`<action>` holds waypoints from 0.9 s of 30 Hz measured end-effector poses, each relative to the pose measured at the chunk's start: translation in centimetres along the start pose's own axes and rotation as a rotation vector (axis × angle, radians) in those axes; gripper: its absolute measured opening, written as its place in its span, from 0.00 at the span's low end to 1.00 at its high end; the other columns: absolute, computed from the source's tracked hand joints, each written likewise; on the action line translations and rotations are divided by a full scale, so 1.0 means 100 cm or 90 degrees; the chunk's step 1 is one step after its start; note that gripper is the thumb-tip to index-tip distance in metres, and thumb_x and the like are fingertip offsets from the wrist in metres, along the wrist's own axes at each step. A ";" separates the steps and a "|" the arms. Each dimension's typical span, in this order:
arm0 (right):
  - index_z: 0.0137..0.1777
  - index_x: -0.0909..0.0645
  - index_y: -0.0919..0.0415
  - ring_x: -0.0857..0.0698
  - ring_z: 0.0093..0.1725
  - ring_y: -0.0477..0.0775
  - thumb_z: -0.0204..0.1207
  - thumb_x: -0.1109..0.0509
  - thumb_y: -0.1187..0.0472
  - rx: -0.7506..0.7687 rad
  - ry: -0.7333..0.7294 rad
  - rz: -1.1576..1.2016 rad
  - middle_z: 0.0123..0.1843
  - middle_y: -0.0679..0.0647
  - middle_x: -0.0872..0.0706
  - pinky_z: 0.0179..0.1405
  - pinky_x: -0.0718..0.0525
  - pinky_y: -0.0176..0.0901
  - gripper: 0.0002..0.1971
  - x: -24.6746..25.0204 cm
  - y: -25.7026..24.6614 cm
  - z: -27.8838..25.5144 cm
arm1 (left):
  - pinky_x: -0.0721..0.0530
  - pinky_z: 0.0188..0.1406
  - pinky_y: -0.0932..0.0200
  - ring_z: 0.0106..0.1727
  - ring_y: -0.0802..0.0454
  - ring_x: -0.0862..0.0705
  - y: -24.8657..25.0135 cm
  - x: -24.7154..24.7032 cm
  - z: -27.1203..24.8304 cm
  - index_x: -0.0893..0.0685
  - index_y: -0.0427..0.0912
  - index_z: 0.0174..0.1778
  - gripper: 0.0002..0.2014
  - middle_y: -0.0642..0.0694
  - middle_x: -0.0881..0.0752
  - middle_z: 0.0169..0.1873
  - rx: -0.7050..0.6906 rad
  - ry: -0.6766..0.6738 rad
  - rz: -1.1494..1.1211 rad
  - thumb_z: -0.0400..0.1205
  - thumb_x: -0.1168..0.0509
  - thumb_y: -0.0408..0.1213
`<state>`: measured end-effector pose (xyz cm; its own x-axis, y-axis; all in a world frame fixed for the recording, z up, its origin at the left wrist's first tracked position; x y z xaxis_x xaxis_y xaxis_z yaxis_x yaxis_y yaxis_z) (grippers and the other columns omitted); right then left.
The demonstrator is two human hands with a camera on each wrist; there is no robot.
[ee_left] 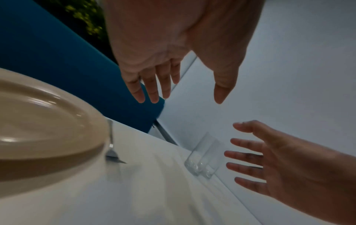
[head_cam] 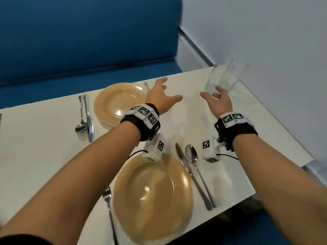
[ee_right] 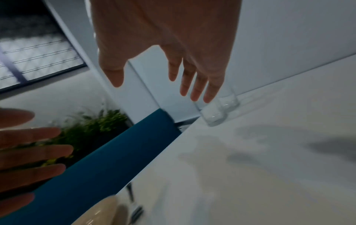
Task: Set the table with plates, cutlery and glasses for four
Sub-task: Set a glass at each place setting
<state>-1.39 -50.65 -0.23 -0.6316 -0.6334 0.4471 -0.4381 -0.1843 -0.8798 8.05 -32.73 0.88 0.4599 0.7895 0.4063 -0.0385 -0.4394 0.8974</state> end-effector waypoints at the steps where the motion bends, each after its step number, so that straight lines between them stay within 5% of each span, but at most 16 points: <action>1: 0.79 0.37 0.53 0.24 0.71 0.53 0.71 0.26 0.48 -0.019 0.004 -0.002 0.74 0.53 0.25 0.66 0.30 0.40 0.38 0.014 0.008 0.017 | 0.24 0.70 0.54 0.72 0.48 0.25 0.009 -0.021 0.013 0.37 0.49 0.78 0.40 0.47 0.26 0.74 -0.002 -0.012 0.013 0.72 0.24 0.46; 9: 0.82 0.48 0.57 0.29 0.77 0.56 0.70 0.25 0.50 -0.100 -0.018 -0.027 0.80 0.57 0.33 0.73 0.31 0.45 0.46 0.089 0.061 0.184 | 0.30 0.74 0.54 0.77 0.45 0.30 0.057 -0.175 0.124 0.42 0.46 0.81 0.49 0.43 0.32 0.79 0.052 -0.054 0.010 0.69 0.21 0.43; 14: 0.82 0.47 0.55 0.28 0.75 0.56 0.67 0.22 0.58 -0.104 -0.067 0.005 0.79 0.57 0.32 0.71 0.29 0.46 0.48 0.092 0.075 0.251 | 0.31 0.69 0.60 0.76 0.48 0.30 0.058 -0.224 0.171 0.42 0.44 0.80 0.48 0.45 0.32 0.78 0.086 0.004 0.000 0.68 0.20 0.42; 18: 0.80 0.42 0.49 0.29 0.75 0.55 0.65 0.24 0.71 -0.054 -0.157 0.061 0.76 0.55 0.30 0.69 0.27 0.46 0.46 0.076 0.075 0.270 | 0.30 0.61 0.63 0.73 0.49 0.26 0.049 -0.237 0.190 0.35 0.48 0.76 0.43 0.46 0.27 0.74 0.096 0.048 -0.007 0.68 0.20 0.44; 21: 0.74 0.35 0.46 0.28 0.73 0.56 0.62 0.22 0.70 -0.022 -0.159 0.076 0.69 0.53 0.25 0.69 0.25 0.49 0.42 0.068 0.076 0.274 | 0.27 0.57 0.63 0.67 0.50 0.23 0.045 -0.239 0.194 0.31 0.51 0.70 0.38 0.47 0.23 0.69 0.089 0.072 -0.011 0.67 0.20 0.44; 27: 0.67 0.30 0.48 0.22 0.62 0.53 0.60 0.20 0.65 0.031 -0.096 0.075 0.58 0.49 0.23 0.45 0.23 0.30 0.36 0.064 0.077 0.254 | 0.21 0.58 0.56 0.60 0.52 0.21 0.038 -0.226 0.174 0.29 0.53 0.66 0.35 0.52 0.20 0.60 0.078 0.085 0.003 0.65 0.20 0.46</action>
<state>7.45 -75.25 -8.27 -0.5719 -0.7576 0.3145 -0.3325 -0.1364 -0.9332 12.90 -59.68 -7.90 0.3379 0.8337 0.4367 0.0719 -0.4855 0.8713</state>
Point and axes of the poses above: each hand's wrist, its own z-axis towards the middle knuckle, its own x-axis out of the back of the hand, y = z × x, the point moved 4 cm from there along z, towards the middle knuckle
